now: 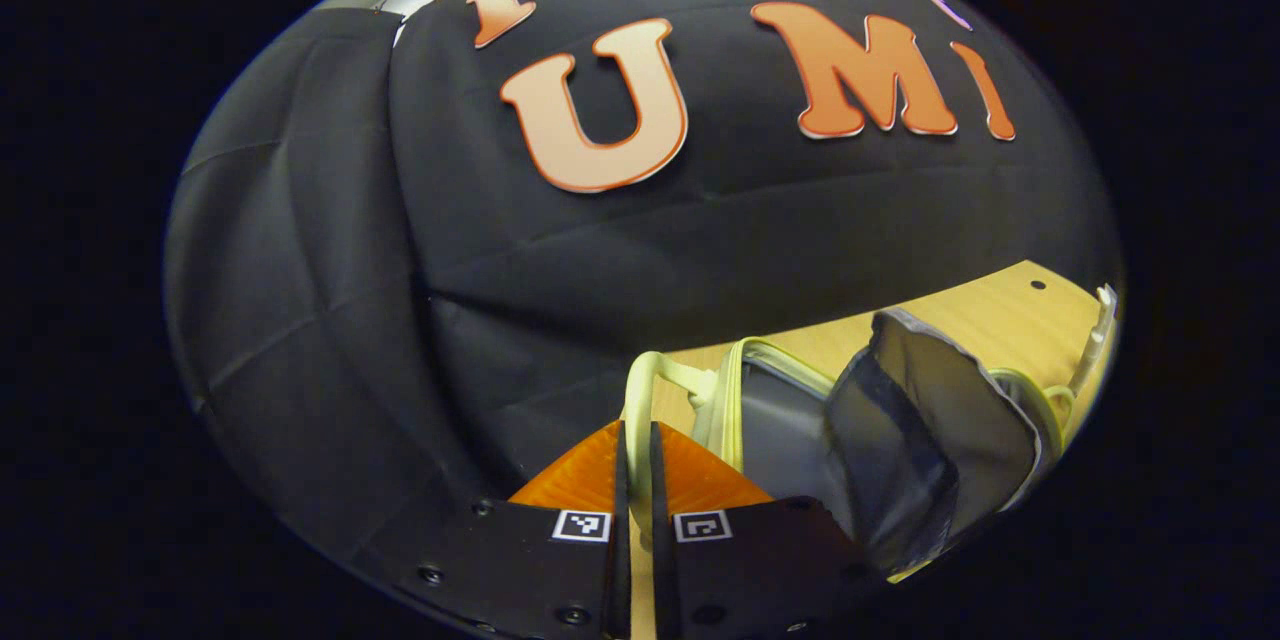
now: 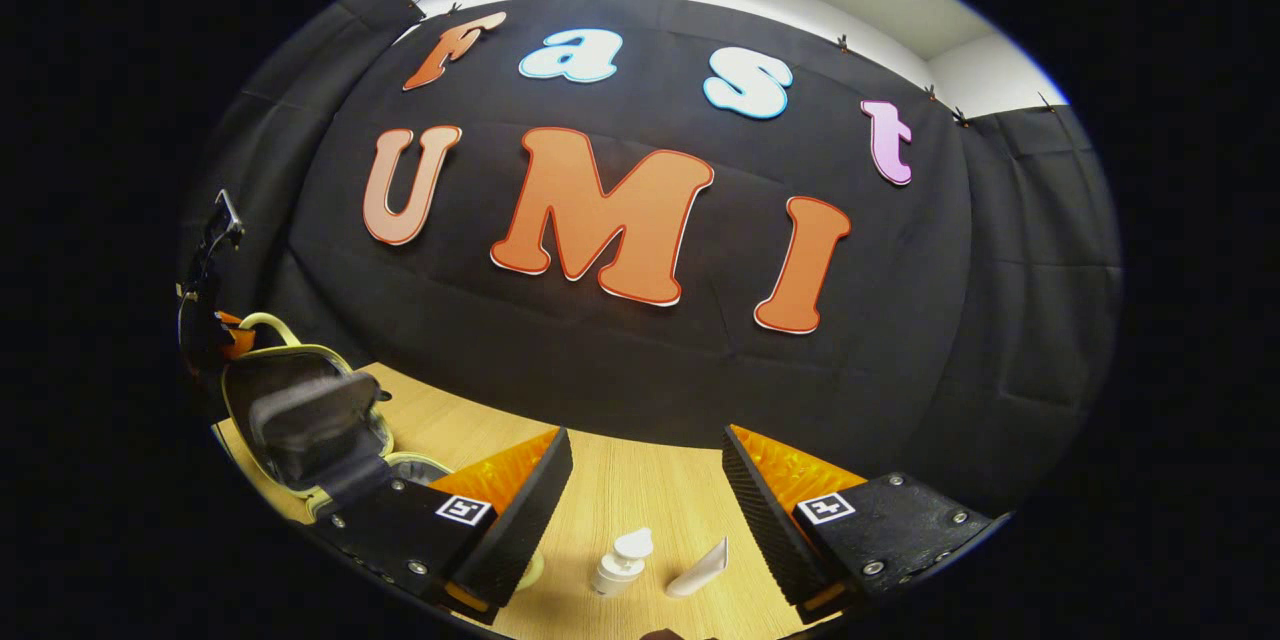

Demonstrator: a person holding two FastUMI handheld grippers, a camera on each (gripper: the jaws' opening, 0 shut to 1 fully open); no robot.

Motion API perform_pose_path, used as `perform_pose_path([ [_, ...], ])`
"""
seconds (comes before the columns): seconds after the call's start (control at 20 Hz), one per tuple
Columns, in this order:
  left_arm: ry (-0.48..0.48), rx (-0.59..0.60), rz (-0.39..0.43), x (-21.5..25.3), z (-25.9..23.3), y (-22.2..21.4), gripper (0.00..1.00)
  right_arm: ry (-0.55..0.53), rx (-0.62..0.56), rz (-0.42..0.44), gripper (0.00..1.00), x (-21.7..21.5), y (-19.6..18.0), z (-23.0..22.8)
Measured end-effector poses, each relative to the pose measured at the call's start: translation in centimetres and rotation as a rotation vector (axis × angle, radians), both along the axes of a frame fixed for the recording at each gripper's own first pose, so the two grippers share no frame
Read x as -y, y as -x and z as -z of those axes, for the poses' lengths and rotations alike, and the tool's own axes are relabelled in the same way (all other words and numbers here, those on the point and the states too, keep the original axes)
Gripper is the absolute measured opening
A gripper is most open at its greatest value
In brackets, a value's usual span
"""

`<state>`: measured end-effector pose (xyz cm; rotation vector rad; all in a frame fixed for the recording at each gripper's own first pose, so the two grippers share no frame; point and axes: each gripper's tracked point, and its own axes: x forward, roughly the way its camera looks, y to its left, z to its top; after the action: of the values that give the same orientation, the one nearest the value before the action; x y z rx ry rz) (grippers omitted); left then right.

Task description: First open the suitcase, pack the skin care products into it, and then close the suitcase.

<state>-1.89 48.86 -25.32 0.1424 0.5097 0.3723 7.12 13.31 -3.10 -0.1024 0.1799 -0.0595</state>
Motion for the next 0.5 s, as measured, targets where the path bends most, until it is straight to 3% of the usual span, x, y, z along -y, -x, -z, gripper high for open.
perform_pose_path([
  [0.5,0.152,-0.169,-0.142,-3.3,10.9,3.7,0.09,0.014,-0.038,-0.014,0.96,0.8,-0.4,1.1],
])
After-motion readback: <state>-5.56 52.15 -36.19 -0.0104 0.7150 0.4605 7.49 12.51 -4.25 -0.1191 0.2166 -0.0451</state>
